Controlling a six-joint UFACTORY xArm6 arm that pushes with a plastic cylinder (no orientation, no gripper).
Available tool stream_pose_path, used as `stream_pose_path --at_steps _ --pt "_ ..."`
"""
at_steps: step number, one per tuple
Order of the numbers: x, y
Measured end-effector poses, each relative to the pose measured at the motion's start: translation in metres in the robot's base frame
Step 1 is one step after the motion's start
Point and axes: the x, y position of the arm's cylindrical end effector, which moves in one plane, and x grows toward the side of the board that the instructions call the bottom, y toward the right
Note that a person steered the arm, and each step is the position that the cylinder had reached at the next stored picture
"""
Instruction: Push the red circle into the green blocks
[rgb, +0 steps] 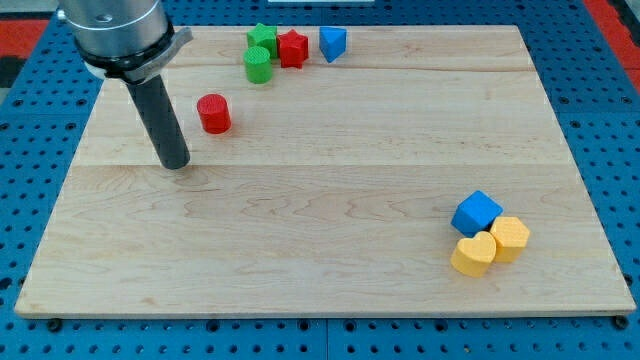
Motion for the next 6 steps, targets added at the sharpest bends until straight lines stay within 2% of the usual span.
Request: stream_pose_path --at_steps 2,5,6 --pt "-0.031 0.022" --pt "-0.12 0.041" --pt "-0.126 0.021"
